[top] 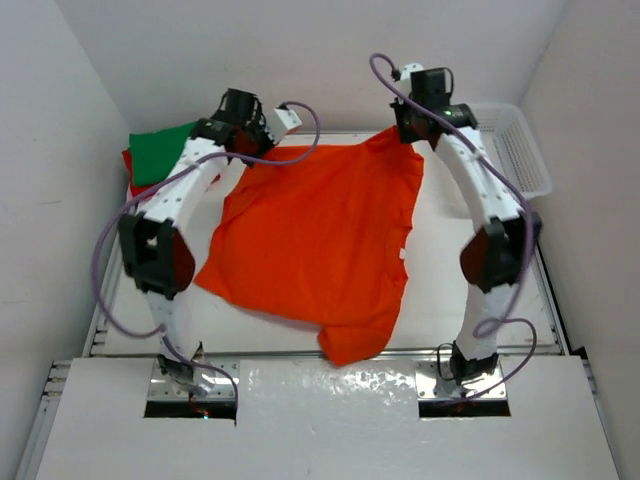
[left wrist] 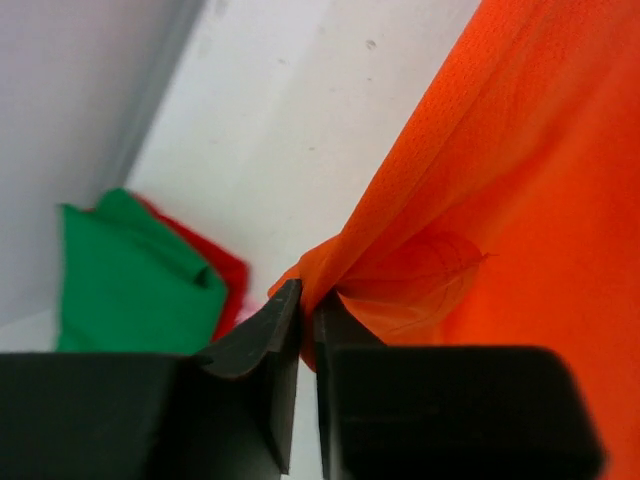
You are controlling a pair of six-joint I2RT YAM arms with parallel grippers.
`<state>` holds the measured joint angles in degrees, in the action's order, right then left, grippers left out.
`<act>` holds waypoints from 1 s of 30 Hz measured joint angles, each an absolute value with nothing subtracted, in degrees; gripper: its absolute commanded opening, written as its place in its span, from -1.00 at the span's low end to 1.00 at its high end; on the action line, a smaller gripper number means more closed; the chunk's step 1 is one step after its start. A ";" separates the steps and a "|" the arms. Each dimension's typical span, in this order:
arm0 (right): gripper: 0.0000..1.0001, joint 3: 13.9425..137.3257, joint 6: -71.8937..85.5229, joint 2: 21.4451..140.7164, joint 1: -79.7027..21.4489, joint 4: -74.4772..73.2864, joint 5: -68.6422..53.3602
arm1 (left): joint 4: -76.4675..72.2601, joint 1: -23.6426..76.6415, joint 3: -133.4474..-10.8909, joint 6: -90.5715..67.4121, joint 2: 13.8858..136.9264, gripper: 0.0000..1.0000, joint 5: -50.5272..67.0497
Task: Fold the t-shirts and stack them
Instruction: Flatten out the tshirt
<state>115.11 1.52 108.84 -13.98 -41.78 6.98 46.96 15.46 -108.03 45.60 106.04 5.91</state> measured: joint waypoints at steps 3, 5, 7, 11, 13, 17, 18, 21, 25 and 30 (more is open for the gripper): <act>-0.86 121.99 1.74 122.78 -12.38 -38.59 6.81 | 43.72 14.63 -111.48 43.53 116.16 -0.41 5.15; -0.52 127.37 3.27 131.28 -11.66 -36.16 7.14 | 41.78 13.98 -118.48 40.71 124.64 -0.03 3.07; -0.08 129.34 5.06 136.62 -10.90 -32.38 7.40 | 38.28 12.82 -127.13 36.99 133.34 0.26 -0.23; 0.17 129.36 7.88 141.97 -9.34 -28.60 9.08 | 30.76 9.50 -132.31 32.38 142.02 0.48 -10.57; 0.20 129.36 8.47 142.23 -8.69 -28.18 10.07 | 29.26 8.03 -131.74 31.14 142.87 0.48 -14.79; 0.29 128.31 9.15 139.06 -8.16 -27.62 10.66 | 27.11 6.13 -128.66 29.30 139.92 0.42 -17.23; 0.31 127.44 9.28 137.78 -8.16 -28.03 10.52 | 27.29 6.07 -126.72 29.12 137.82 0.36 -16.45; 0.38 117.03 10.74 125.97 -8.62 -30.92 9.26 | 29.80 6.48 -116.38 30.28 127.09 0.25 -10.87; 0.38 94.04 14.02 103.28 -9.98 -32.05 7.18 | 32.71 7.20 -92.95 40.58 104.51 0.16 -3.81; 0.38 67.83 20.25 80.53 -13.80 -32.49 4.69 | 32.38 7.97 -62.02 58.87 80.99 0.08 -5.28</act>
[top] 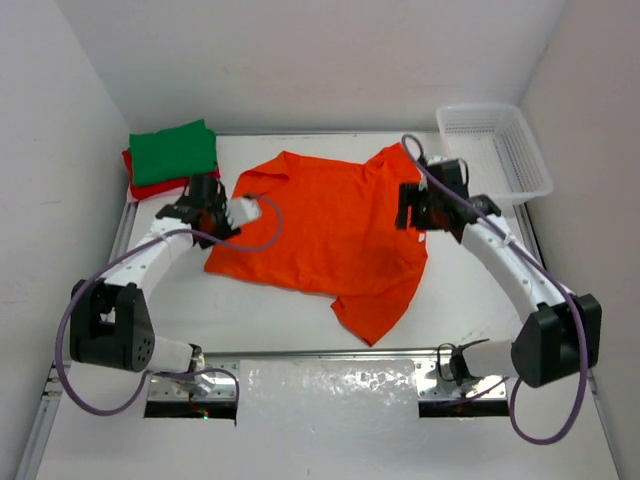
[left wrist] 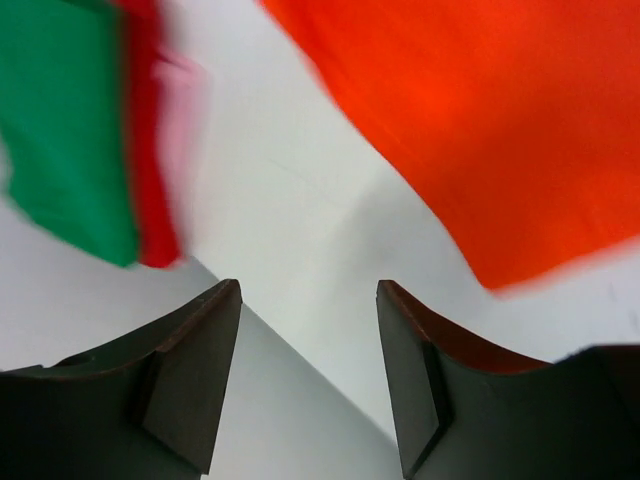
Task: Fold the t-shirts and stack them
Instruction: Flatten out the tshirt
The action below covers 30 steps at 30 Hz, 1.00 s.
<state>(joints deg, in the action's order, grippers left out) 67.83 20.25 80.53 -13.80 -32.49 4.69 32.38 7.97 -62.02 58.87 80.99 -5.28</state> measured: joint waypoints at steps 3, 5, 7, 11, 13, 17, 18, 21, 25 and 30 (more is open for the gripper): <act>0.39 55.57 24.62 74.89 -17.47 -31.59 3.33 | 32.34 7.92 -50.43 65.95 79.61 0.10 -7.18; 0.37 48.60 27.73 73.38 -19.40 -30.96 1.76 | 31.70 7.88 -44.82 69.38 80.51 0.11 -7.60; 0.34 41.15 31.16 71.75 -20.25 -29.06 -0.43 | 30.28 7.88 -41.23 71.83 80.51 0.12 -7.57; 0.32 30.41 37.36 67.64 -21.04 -27.07 -2.13 | 24.56 7.88 -38.50 74.96 80.47 0.17 -6.55; 0.31 27.46 40.10 65.65 -22.09 -25.78 -2.17 | 21.61 7.88 -37.91 76.27 80.47 0.22 -5.85; 0.30 23.99 45.36 63.99 -25.23 -22.00 -2.13 | 16.10 7.88 -36.27 77.58 80.53 0.23 -4.67; 0.30 22.98 46.72 64.07 -25.93 -20.43 -2.22 | 14.85 7.88 -35.81 77.71 80.60 0.23 -4.43; 0.29 21.17 50.28 64.95 -27.07 -15.92 -3.27 | 11.88 7.88 -34.89 77.82 81.12 0.10 -3.75; -0.26 21.32 52.29 67.72 -27.57 -10.76 -3.40 | 8.60 7.88 -34.37 77.69 82.41 -0.81 -3.09; -1.00 19.79 53.67 68.42 -24.64 -10.09 -2.15 | 7.81 7.90 -33.58 76.20 82.63 -1.00 -2.15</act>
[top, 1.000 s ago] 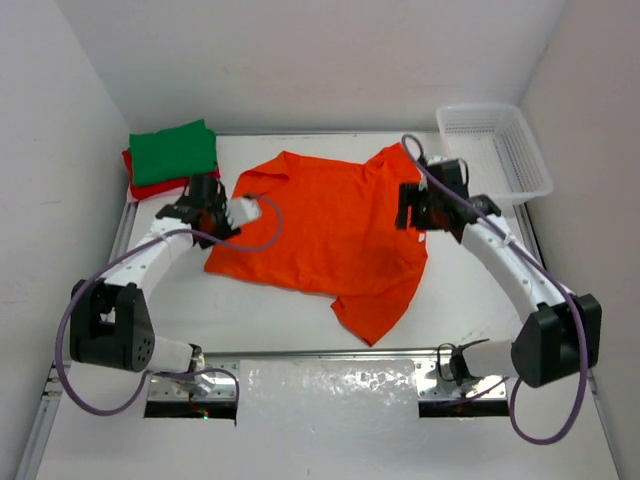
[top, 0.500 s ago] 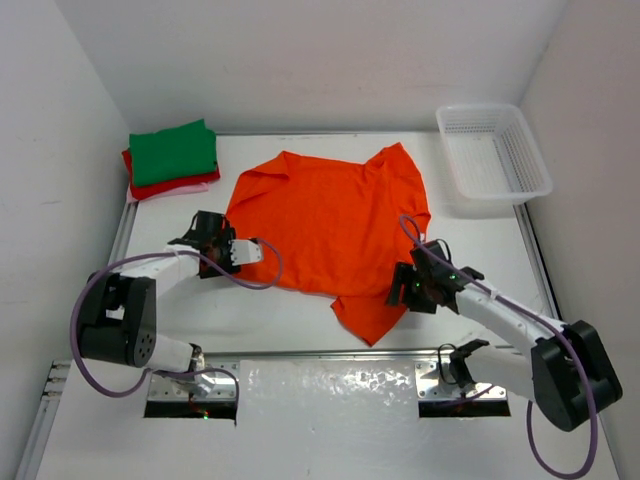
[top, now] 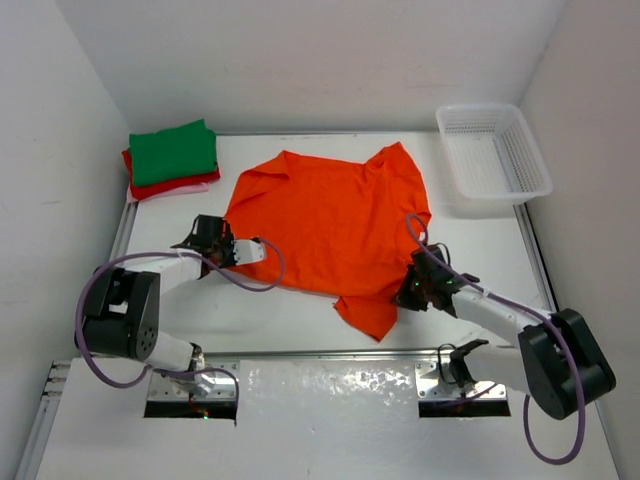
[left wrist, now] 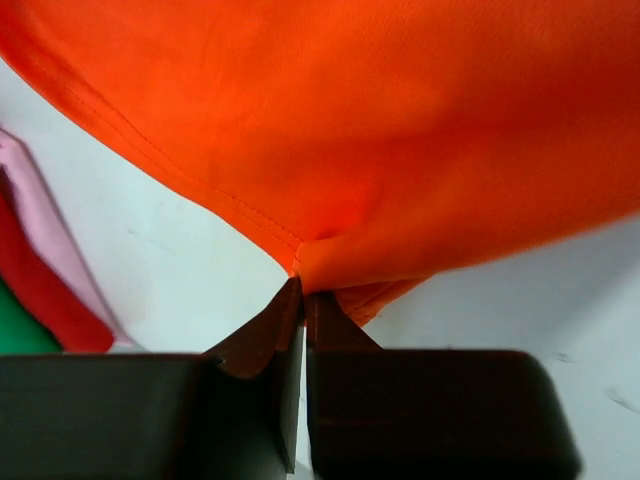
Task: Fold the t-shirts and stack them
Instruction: Flatten out the tshirt
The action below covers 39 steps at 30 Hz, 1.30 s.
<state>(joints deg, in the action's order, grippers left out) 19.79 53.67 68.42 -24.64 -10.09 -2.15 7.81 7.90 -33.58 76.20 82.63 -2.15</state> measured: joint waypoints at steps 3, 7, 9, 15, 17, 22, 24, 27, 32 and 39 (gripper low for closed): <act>-0.94 19.46 51.81 65.98 -18.90 -12.49 -1.10 | 10.17 8.86 -33.47 73.08 81.30 -1.00 -0.91; -0.22 23.22 45.12 65.80 -13.78 -20.18 3.14 | 11.60 16.64 -31.68 66.54 79.26 -1.00 -1.93; -0.01 27.73 41.65 67.59 -13.45 -24.16 4.60 | 12.08 20.69 -30.28 63.81 79.35 -1.00 -2.96; 0.17 32.01 36.75 66.74 -13.41 -28.08 6.15 | 12.86 22.85 -30.57 56.69 79.22 -1.00 -5.48; 0.19 29.69 36.93 63.13 -13.41 -30.13 6.57 | 13.74 22.85 -30.85 55.11 79.20 -1.00 -5.72; 0.22 24.16 39.38 56.18 -15.57 -33.30 6.81 | 14.96 22.85 -30.87 53.39 78.72 -1.00 -5.87; 0.23 22.41 41.08 56.53 -18.04 -32.73 6.00 | 14.94 22.85 -30.87 52.99 78.72 -1.00 -5.98; 0.22 20.75 43.72 59.05 -22.39 -30.98 5.17 | 15.11 22.85 -30.98 52.23 78.72 -1.00 -6.09; -0.77 21.26 45.93 63.37 -23.49 -25.04 4.75 | 15.59 22.85 -31.07 51.57 78.67 -1.00 -6.57; -1.00 20.18 47.20 63.18 -19.84 -19.66 2.76 | 19.03 22.76 -32.08 49.17 78.13 -1.00 -6.72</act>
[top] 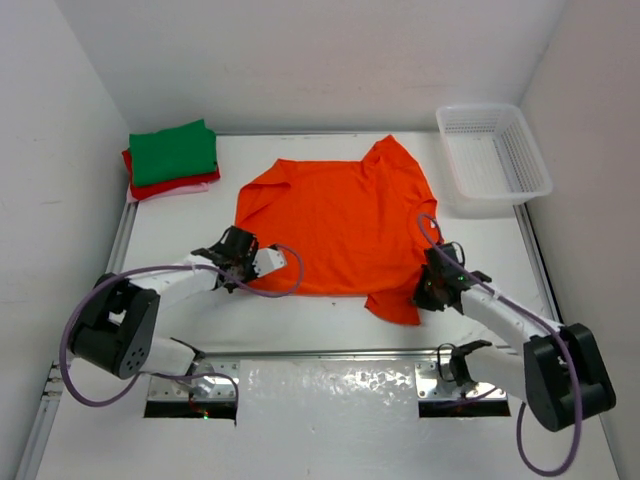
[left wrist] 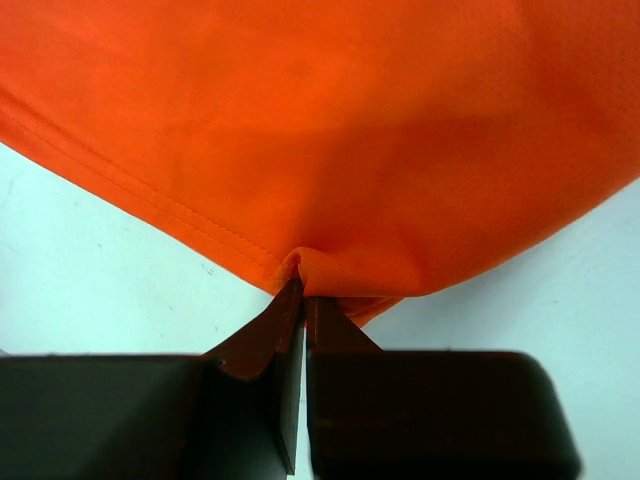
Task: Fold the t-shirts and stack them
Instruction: Flatten out the tshirt
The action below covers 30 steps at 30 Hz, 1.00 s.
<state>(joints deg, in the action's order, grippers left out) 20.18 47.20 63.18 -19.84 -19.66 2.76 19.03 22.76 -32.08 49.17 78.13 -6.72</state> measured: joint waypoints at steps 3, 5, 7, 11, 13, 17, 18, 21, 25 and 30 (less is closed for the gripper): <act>-1.00 26.46 43.72 68.53 -13.41 -22.24 1.17 | 22.59 22.11 -37.34 47.40 80.49 -1.00 -5.67; -1.00 38.85 40.64 76.62 -11.14 -26.17 0.36 | 25.28 21.54 -45.63 46.00 85.03 -1.00 -5.21; -1.00 57.04 37.34 86.56 -9.85 -26.52 -1.39 | 27.55 20.60 -59.20 44.29 91.59 -1.00 -4.91; -1.00 97.14 33.78 106.08 -7.88 -28.08 -5.34 | 27.81 18.28 -89.60 40.21 103.24 -1.00 -4.86; -1.00 117.75 33.19 114.67 -6.61 -30.46 -6.20 | 26.11 16.47 -108.22 37.34 108.40 -1.00 -4.89; -1.00 131.70 35.07 116.31 -3.73 -25.69 -7.20 | 21.12 14.41 -121.23 35.70 107.74 -1.00 -5.48; -1.00 128.68 35.88 112.77 -2.79 -23.94 -7.44 | 19.62 14.09 -121.45 35.73 106.41 -1.00 -5.52; -1.00 122.48 36.21 105.16 -0.78 -21.26 -7.60 | 17.43 14.11 -119.50 36.32 102.94 -1.00 -4.84; -1.00 117.27 35.94 99.59 -0.62 -17.58 -9.65 | 16.40 14.57 -110.19 38.44 98.83 -1.00 -3.07; -1.00 89.67 34.85 86.78 -1.39 -12.40 -12.67 | 18.74 14.70 -91.11 43.18 93.14 -1.00 -2.39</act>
